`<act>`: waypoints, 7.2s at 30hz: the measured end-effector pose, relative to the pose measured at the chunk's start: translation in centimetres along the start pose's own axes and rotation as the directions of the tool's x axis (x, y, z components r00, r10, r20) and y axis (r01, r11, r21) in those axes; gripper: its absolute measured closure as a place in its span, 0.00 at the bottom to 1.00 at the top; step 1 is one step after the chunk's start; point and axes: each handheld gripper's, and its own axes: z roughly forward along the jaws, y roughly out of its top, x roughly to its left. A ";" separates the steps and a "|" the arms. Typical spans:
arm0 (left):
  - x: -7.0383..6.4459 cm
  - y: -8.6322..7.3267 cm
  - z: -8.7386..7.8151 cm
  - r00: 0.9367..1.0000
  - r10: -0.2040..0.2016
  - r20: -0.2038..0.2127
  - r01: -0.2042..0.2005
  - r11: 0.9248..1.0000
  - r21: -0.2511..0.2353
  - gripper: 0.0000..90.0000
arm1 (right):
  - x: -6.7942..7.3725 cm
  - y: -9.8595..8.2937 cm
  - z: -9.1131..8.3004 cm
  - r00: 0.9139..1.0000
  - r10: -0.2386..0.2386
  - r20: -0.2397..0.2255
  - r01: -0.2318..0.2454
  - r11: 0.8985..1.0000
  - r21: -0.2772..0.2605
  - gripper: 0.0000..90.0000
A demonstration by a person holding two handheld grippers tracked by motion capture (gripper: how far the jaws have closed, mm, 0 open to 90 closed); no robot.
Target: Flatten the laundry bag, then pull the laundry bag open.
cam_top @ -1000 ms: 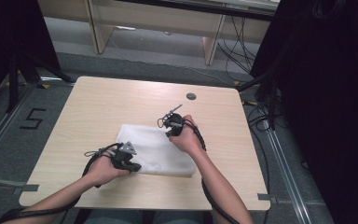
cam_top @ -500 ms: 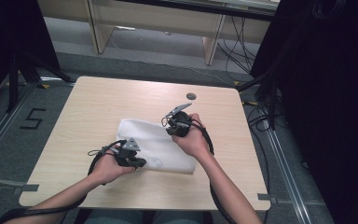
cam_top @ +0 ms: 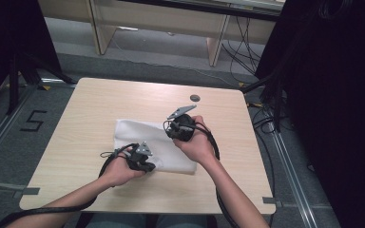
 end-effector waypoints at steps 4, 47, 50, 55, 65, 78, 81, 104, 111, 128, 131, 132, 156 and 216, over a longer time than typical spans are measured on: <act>0.4 0.3 0.5 0.999 -0.032 -0.016 0.032 0.999 -0.014 0.95 | 0.6 -0.1 -1.0 1.000 -0.027 0.005 0.027 1.000 -0.002 0.99; 0.9 1.0 0.5 0.999 -0.005 -0.051 0.005 1.000 0.004 0.99 | 2.4 -2.6 -3.0 1.000 -0.027 -0.009 0.026 0.994 -0.104 0.99; 1.3 1.5 1.0 0.997 -0.020 -0.071 0.020 1.000 -0.009 0.99 | 2.3 -2.5 -3.0 0.999 -0.036 -0.002 0.036 0.994 -0.108 0.99; 2.0 2.0 1.2 0.995 -0.015 -0.095 0.015 1.000 -0.003 0.99 | 2.3 -2.3 -2.9 1.000 -0.028 -0.011 0.026 0.994 -0.107 0.99; 2.0 0.3 -2.0 0.997 -0.010 -0.070 0.010 1.000 -0.006 0.97 | 3.0 -2.7 -2.7 0.998 -0.059 -0.033 0.055 0.994 -0.096 1.00; 5.2 -9.3 -14.0 0.945 -0.265 -0.192 0.227 0.953 -0.201 0.96 | 5.3 -4.7 -2.6 0.990 -0.090 -0.104 0.087 0.996 -0.037 0.99; 6.5 -11.0 -15.4 0.912 -0.340 -0.230 0.291 0.930 -0.224 0.95 | 6.4 -5.5 -2.2 0.987 -0.073 -0.142 0.072 0.997 -0.014 0.99; 2.9 -5.0 -7.7 0.990 -0.137 -0.040 0.135 0.990 -0.045 0.69 | 8.4 -12.3 1.4 0.953 -0.017 -0.304 0.103 0.958 0.269 0.93; 2.8 -5.4 -7.8 0.985 -0.174 -0.022 0.173 0.984 -0.049 0.62 | 7.2 -13.0 -1.5 0.938 0.067 -0.339 -0.002 0.982 0.188 0.72; 1.2 -5.1 -6.7 0.986 -0.159 0.040 0.161 0.986 -0.038 0.60 | -1.5 -16.1 -1.8 0.936 0.339 -0.090 -0.312 0.923 0.224 0.87; 1.2 -5.1 -6.3 0.991 -0.125 0.040 0.125 0.992 0.003 0.59 | -1.8 -15.8 -1.4 0.927 0.365 -0.084 -0.337 0.911 0.239 0.93; 1.1 -5.2 -6.1 0.990 -0.138 0.033 0.138 0.990 -0.003 0.59 | -1.7 -15.7 -1.2 0.928 0.361 -0.089 -0.331 0.911 0.246 0.95; 1.6 -6.7 -6.2 0.996 -0.091 -0.021 0.091 0.996 -0.011 0.59 | 0.5 -14.9 -1.0 0.979 0.204 0.023 -0.205 0.974 0.100 0.80; -1.5 -2.6 -4.4 0.998 -0.038 0.050 0.049 0.971 -0.233 0.55 | 1.3 -16.2 -2.8 0.953 0.304 0.004 -0.299 0.935 0.191 1.00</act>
